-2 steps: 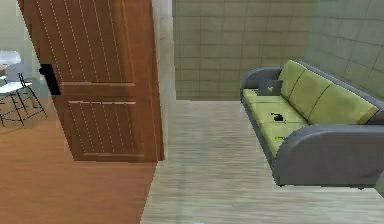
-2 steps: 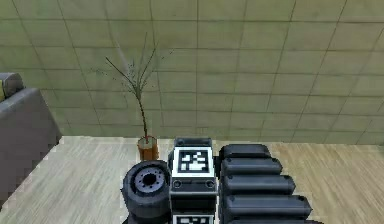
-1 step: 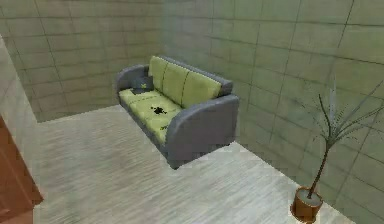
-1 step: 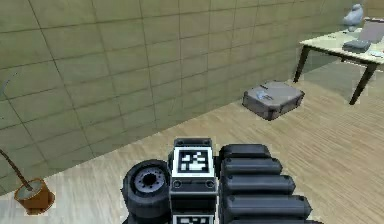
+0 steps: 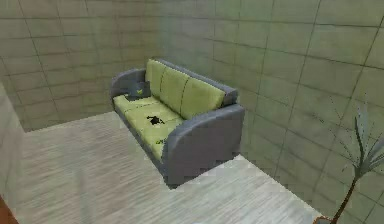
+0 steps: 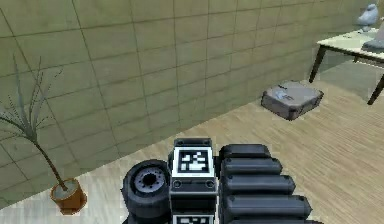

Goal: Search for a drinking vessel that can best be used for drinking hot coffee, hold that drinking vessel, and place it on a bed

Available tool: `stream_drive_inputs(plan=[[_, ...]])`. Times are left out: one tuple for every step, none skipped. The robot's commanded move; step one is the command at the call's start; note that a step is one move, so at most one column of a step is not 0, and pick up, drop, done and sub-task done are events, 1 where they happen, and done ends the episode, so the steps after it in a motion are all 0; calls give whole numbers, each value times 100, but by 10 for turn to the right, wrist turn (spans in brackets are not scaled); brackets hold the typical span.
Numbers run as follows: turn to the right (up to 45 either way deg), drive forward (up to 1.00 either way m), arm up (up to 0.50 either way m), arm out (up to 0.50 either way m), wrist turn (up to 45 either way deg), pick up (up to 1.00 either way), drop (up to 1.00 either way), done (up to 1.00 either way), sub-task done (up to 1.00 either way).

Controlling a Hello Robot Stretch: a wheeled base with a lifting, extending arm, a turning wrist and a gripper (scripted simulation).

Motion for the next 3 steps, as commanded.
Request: stream_drive_inputs(plan=[[-450, 0, 0, 0, 0, 0, 0, 0, 0], [-330, 0, 0, 0, 0, 0, 0, 0, 0], [0, 45, 0, 0, 0, 0, 0, 0, 0]])
